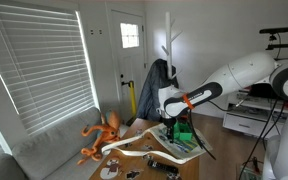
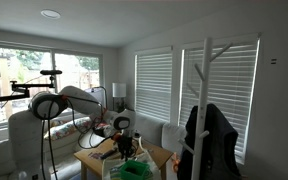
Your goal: Lift the spoon and put it in the green lunch box
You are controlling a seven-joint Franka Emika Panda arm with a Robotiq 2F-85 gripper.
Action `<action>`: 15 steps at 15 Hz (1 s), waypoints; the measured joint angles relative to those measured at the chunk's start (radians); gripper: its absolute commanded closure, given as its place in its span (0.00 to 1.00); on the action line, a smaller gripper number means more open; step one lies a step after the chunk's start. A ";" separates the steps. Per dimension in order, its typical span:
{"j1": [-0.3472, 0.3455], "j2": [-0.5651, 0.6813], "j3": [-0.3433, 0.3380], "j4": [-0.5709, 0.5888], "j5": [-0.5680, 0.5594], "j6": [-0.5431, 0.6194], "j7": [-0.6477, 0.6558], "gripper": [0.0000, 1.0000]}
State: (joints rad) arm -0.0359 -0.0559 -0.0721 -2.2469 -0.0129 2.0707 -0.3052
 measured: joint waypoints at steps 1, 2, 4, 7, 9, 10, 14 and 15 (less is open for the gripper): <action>-0.001 0.007 0.000 0.000 0.000 0.000 0.000 0.63; -0.002 0.013 -0.001 0.000 0.000 0.000 0.000 0.63; -0.004 0.019 -0.002 0.000 0.000 0.001 0.001 0.63; -0.007 0.021 -0.003 0.000 -0.001 0.006 0.003 0.66; -0.010 0.022 -0.005 0.000 -0.003 0.014 0.008 0.69; -0.013 0.022 -0.006 0.000 -0.005 0.018 0.012 0.71; -0.018 0.024 -0.009 0.000 -0.010 0.029 0.021 0.71; -0.018 0.026 -0.009 0.000 -0.010 0.032 0.022 0.70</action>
State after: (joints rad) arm -0.0537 -0.0302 -0.0808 -2.2469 -0.0227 2.1022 -0.2828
